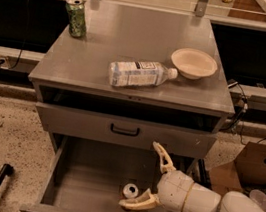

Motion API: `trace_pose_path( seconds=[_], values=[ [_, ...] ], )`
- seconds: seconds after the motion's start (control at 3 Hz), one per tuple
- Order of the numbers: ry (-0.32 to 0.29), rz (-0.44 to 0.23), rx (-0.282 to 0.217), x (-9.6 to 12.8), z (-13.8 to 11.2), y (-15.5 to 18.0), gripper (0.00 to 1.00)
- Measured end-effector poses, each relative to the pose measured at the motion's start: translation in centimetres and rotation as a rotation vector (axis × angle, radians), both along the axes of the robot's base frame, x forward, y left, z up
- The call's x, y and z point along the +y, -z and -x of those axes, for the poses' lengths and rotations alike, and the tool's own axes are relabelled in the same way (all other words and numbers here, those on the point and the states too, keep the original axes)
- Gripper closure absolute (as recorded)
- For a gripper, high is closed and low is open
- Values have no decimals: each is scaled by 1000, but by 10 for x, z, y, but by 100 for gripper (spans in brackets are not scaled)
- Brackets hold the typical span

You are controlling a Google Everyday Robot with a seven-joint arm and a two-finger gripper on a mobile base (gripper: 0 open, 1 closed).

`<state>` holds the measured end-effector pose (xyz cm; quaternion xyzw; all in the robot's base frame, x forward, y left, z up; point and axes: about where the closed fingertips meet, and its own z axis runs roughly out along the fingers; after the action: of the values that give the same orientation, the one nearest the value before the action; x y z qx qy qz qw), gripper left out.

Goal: Pick orange can from middle drawer and place on counter

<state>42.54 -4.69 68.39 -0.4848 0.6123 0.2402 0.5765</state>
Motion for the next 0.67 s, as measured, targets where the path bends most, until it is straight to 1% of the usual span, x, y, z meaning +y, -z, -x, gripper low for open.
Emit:
trace_pose_path(
  seconds=[0.33,0.67],
  values=[
    [-31,-8,32,6,-2,7,0],
    [-57,-5,90,7,-14,53,0]
  ],
)
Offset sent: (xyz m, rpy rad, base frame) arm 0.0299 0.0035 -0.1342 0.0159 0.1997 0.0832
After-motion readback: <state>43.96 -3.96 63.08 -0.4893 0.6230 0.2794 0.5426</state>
